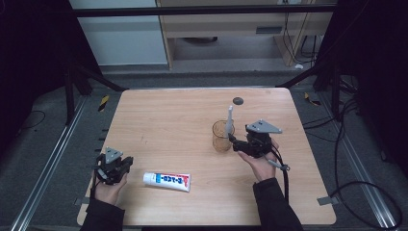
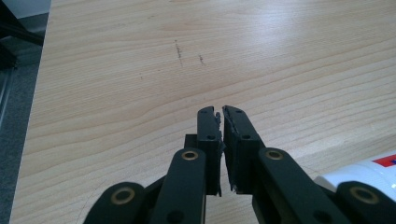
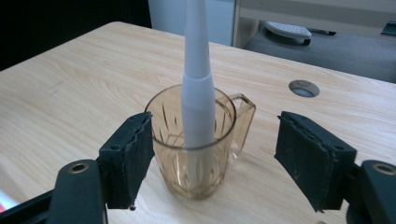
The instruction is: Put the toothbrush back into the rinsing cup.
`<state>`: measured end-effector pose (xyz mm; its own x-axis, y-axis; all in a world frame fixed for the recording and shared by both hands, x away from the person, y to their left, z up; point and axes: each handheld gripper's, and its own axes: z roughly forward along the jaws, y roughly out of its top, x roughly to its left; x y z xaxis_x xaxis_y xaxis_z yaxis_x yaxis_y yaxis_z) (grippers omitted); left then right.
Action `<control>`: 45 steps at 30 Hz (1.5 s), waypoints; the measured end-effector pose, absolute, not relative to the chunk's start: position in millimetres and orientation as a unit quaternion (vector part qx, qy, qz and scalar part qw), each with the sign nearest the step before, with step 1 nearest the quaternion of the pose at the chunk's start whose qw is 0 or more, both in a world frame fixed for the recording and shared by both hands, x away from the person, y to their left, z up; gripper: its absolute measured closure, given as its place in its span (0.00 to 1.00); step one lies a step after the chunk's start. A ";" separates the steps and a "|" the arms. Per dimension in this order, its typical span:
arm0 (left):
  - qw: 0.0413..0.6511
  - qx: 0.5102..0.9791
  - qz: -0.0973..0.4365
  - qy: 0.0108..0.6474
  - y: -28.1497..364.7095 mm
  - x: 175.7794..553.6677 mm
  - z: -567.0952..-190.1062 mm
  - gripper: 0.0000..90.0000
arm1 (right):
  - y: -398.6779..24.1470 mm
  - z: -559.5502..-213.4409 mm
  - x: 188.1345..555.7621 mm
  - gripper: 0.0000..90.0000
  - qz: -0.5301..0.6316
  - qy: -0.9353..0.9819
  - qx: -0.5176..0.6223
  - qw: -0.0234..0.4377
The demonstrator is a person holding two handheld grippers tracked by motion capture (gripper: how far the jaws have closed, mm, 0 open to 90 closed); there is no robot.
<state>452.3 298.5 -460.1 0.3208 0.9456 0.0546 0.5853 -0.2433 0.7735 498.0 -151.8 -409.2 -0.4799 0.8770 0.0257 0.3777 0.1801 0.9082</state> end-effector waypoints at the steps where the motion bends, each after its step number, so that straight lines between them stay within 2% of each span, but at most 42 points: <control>1: 0.335 0.741 0.268 0.516 298.5 452.1 -459.9 0.95 | -154.2 -408.5 494.9 0.31 0.470 0.722 0.434 0.264; 7: 0.338 0.743 0.266 0.514 297.9 450.1 -457.6 0.99 | -165.8 -408.0 478.9 0.35 0.470 0.731 0.425 0.252; 18: 0.342 0.751 0.261 0.501 291.9 440.8 -453.9 0.99 | -162.0 -419.3 462.0 0.54 0.462 0.758 0.404 0.219; 24: 0.342 0.758 0.252 0.494 291.0 430.9 -454.7 0.99 | -146.3 -423.7 457.8 0.65 0.459 0.775 0.386 0.199; 36: 0.340 0.775 0.228 0.482 290.8 415.4 -457.3 0.99 | -107.8 -428.9 457.7 0.79 0.454 0.799 0.360 0.161; 45: 0.340 0.787 0.217 0.468 283.4 432.3 -457.7 1.00 | -82.1 -439.6 452.1 0.87 0.443 0.815 0.348 0.138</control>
